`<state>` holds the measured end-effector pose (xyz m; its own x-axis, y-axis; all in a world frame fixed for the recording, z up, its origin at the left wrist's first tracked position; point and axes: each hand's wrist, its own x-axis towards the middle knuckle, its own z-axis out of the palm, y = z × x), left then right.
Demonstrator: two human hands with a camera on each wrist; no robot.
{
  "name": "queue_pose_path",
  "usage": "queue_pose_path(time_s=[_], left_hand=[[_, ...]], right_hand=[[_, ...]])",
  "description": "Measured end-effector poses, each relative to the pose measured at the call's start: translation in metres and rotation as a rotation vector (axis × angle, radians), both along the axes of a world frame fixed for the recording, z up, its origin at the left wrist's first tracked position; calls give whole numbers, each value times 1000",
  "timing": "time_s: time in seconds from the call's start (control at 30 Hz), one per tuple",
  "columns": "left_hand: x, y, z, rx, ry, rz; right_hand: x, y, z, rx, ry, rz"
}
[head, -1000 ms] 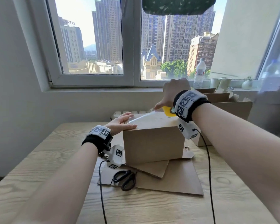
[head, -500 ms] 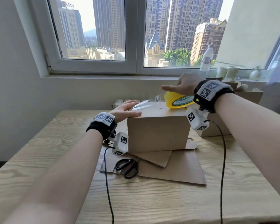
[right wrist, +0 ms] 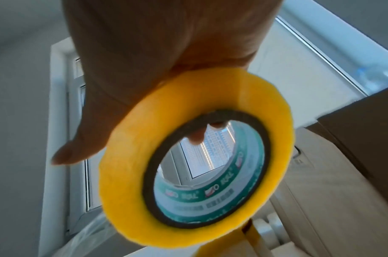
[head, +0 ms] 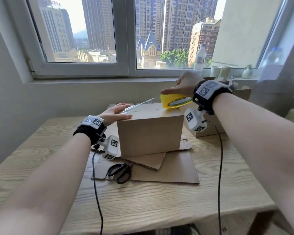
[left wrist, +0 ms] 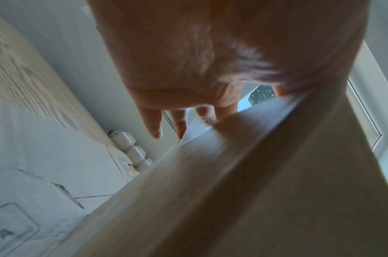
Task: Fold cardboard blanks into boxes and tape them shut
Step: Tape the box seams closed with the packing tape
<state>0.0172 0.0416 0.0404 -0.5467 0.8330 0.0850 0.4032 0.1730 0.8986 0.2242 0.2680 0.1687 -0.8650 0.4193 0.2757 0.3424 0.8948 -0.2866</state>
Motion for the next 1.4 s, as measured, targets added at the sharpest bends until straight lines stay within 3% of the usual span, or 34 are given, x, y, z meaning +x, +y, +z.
queue_pose_path(time_s=[0.23, 0.43, 0.6, 0.73, 0.83, 0.97, 1.07, 1.2, 1.4], left_hand=[[10, -6, 5, 8, 20, 21], [10, -7, 6, 0, 49, 13], [-1, -24, 6, 31, -9, 15], [16, 4, 13, 20, 57, -25], [16, 8, 21, -61, 144, 10], [23, 4, 41, -193, 462, 95], [36, 15, 54, -164, 460, 69], [57, 47, 56, -193, 504, 271], [80, 78, 59, -509, 586, 450]], right_hand=[[-3, -5, 12, 411, -197, -274], [-9, 4, -13, 505, -290, -364], [14, 36, -22, 515, -344, -488], [-3, 30, -20, 446, -188, -360], [-11, 25, -16, 474, -191, -332], [-12, 27, -16, 448, -152, -350], [-12, 25, -19, 447, -141, -360], [-6, 27, -23, 418, -127, -379], [2, 30, -33, 367, -149, -405]])
